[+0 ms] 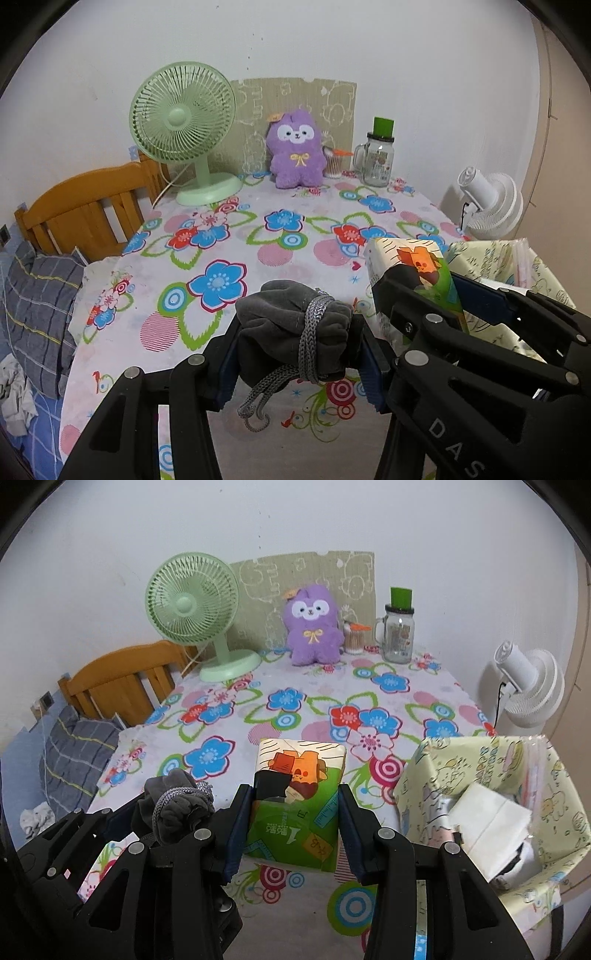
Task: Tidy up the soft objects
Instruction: 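Lift and carry the gray pouch and green tissue pack toward the paper box with both tools, then lower both items into the box and open both tools to release them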
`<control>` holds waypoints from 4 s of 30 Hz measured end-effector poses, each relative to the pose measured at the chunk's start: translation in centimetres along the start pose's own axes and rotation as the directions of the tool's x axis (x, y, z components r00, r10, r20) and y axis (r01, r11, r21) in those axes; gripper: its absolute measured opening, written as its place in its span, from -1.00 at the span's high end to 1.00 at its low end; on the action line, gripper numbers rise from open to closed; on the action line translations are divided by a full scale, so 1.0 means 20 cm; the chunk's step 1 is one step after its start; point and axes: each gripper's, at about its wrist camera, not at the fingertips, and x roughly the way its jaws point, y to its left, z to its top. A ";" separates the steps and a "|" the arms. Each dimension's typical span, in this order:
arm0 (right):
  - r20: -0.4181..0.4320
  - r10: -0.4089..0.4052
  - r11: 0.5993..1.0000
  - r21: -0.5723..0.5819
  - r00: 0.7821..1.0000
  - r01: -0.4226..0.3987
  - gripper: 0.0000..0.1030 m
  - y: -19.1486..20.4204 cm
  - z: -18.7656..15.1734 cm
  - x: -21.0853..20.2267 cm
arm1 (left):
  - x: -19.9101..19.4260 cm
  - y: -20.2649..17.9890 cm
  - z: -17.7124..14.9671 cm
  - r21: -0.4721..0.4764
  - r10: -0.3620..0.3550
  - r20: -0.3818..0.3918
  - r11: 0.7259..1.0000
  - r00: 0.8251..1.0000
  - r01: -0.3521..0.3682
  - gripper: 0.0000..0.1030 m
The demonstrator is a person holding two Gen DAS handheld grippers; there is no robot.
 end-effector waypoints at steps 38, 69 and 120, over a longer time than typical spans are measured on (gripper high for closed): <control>0.090 -0.057 0.998 0.023 0.994 0.055 0.06 -0.40 0.07 -0.39 | -0.22 -0.46 0.13 0.052 -0.056 0.081 0.997 0.995 0.052 -0.09; 0.071 -0.139 0.988 0.083 0.988 0.133 0.06 -0.86 0.05 -0.38 | -0.05 -0.91 0.16 0.125 -0.141 0.043 0.983 0.989 0.134 -0.09; -0.007 -0.200 0.959 0.206 0.980 0.197 -0.59 -1.20 -0.01 -0.20 | 0.24 -1.15 0.17 0.183 -0.198 -0.063 0.961 0.978 0.206 -0.96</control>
